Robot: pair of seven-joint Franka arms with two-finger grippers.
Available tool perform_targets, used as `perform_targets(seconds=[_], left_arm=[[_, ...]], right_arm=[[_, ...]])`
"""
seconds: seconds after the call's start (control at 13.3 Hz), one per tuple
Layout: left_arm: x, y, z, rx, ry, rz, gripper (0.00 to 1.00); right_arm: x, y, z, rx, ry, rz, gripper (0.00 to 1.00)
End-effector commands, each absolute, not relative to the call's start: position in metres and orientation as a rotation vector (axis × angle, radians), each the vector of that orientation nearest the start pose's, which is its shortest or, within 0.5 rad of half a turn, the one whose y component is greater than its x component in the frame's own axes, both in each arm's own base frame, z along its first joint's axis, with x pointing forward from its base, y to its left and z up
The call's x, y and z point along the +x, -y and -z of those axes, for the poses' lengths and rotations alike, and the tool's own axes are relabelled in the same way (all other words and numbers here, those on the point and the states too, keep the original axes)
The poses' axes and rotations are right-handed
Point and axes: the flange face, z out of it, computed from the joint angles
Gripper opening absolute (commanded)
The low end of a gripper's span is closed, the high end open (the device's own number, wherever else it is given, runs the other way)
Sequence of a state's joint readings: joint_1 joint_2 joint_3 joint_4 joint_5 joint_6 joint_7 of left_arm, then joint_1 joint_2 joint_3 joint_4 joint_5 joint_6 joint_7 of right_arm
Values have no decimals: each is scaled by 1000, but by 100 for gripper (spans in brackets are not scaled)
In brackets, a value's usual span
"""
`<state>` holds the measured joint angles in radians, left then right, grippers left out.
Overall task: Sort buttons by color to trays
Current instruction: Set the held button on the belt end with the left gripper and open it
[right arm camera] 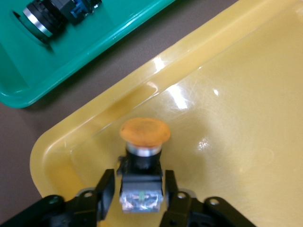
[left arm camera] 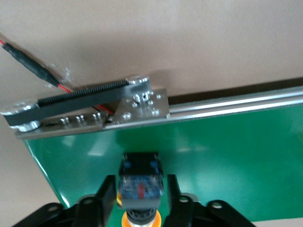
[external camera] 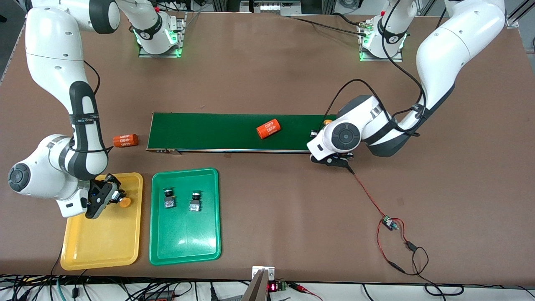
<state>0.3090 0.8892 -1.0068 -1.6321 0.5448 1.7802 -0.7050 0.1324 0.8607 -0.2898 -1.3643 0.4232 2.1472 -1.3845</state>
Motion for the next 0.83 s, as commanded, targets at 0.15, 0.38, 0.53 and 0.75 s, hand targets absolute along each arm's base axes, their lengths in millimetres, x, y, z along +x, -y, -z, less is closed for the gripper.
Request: perform_targets(seconds=[0.15, 0.38, 0.53, 0.75], left_arm=[[589, 298, -293, -3116, -110, -500, 100], [618, 282, -359, -3101, -63, -475, 100], [631, 271, -379, -3115, -31, -449, 100], [630, 261, -396, -3071, -65, -462, 100]], right_arm=[[735, 51, -236, -2620, 1426, 128, 100], [728, 44, -284, -2677, 1220, 71, 100], [724, 38, -318, -2742, 1058, 34, 100], [715, -5, -373, -2905, 848, -47, 100]])
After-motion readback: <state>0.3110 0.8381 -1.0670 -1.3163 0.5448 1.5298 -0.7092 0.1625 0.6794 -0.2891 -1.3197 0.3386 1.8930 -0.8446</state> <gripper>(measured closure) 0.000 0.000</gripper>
